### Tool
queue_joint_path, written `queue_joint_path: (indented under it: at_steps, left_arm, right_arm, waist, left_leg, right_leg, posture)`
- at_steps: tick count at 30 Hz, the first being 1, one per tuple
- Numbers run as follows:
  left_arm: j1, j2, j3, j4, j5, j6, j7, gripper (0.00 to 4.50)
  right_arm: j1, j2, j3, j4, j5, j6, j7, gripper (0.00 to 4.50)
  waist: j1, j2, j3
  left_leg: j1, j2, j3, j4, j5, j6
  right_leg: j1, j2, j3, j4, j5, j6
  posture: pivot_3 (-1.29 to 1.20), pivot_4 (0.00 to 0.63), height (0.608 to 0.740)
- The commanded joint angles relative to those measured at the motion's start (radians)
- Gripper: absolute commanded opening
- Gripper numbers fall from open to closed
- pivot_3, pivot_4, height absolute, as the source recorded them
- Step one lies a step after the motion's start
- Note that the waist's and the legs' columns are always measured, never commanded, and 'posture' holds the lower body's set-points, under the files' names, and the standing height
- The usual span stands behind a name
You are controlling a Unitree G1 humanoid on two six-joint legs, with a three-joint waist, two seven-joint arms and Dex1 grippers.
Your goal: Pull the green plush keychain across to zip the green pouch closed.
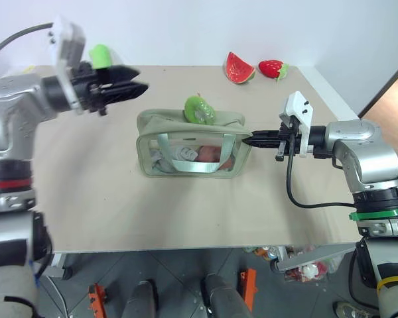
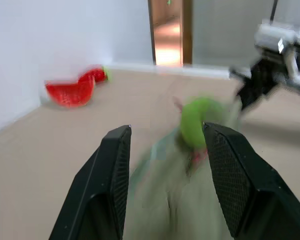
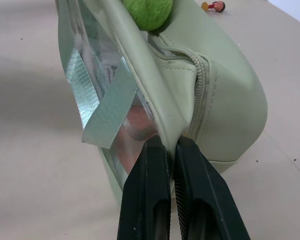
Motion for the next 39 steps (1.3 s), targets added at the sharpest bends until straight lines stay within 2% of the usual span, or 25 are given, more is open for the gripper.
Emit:
queue_joint_path:
  at_steps: [1,6,16,19,22,24,32,39]
  left_arm:
    - [0.070,0.043,0.008,-0.062,-0.021,0.031,-0.035,2.34]
    - [0.139,0.032,-0.032,-0.062,0.025,0.004,-0.016,2.34]
    - [0.149,-0.021,-0.112,-0.021,0.089,-0.066,-0.011,2.34]
    - [0.132,-0.044,-0.105,0.001,0.085,-0.079,-0.007,1.62]
    - [0.116,-0.063,-0.092,0.013,0.074,-0.085,-0.001,0.48]
    - [0.114,-0.065,-0.095,0.010,0.071,-0.079,-0.003,0.03]
    - [0.114,-0.061,-0.108,0.002,0.082,-0.057,0.015,0.03]
    - [0.108,-0.063,-0.106,0.010,0.085,-0.058,0.022,0.00]
  right_arm:
    - [-0.005,0.000,-0.002,-0.013,-0.001,-0.004,-0.005,0.00]
    - [-0.009,0.004,0.001,-0.014,0.000,-0.003,-0.008,0.00]
    - [0.008,-0.014,-0.013,-0.044,0.008,0.012,-0.014,0.00]
    - [0.014,-0.017,-0.017,-0.052,0.009,0.019,-0.021,0.00]
    - [0.019,-0.019,-0.018,-0.058,0.009,0.021,-0.024,0.00]
    - [0.023,-0.020,-0.020,-0.062,0.011,0.022,-0.025,0.00]
    - [0.026,-0.022,-0.041,-0.062,0.034,0.034,-0.029,0.00]
    - [0.012,-0.039,-0.083,-0.063,0.100,0.068,0.001,2.37]
  waist:
    - [0.001,0.000,0.000]
    - [0.002,0.000,0.000]
    - [0.002,0.000,0.000]
    - [0.002,0.000,0.000]
    - [0.003,0.000,0.000]
    - [0.003,0.000,0.000]
    - [0.003,0.000,0.000]
    - [0.005,0.000,0.000]
  left_leg:
    - [0.000,0.000,0.000,0.000,0.000,0.000]
    - [0.000,0.000,0.000,0.002,0.000,0.000]
    - [-0.001,0.000,0.000,0.001,0.001,0.001]
    - [0.000,0.000,0.000,0.001,0.001,0.001]
    - [0.000,0.000,0.000,0.001,0.001,0.001]
    - [-0.001,0.000,0.000,0.001,0.001,0.001]
    - [0.000,0.000,0.000,0.001,0.001,0.001]
    - [-0.001,0.000,0.000,0.001,0.001,0.001]
  right_leg:
    - [0.000,0.000,0.000,0.000,0.000,0.000]
    - [0.000,0.000,0.000,0.000,0.000,-0.004]
    - [0.000,0.000,-0.001,0.000,0.001,-0.002]
    - [0.000,0.000,-0.001,0.000,0.001,-0.002]
    - [0.000,0.000,-0.001,0.000,0.001,-0.002]
    - [0.000,0.000,0.000,0.000,0.001,-0.002]
    - [0.000,0.000,0.000,0.000,0.001,-0.002]
    - [0.000,0.000,0.000,0.000,0.001,-0.001]
  posture:
    - [0.00,0.150,0.740]
    - [0.00,0.150,0.740]
    - [0.00,0.150,0.740]
    - [0.00,0.150,0.740]
    - [0.00,0.150,0.740]
    - [0.00,0.150,0.740]
    - [0.00,0.150,0.740]
    - [0.00,0.150,0.740]
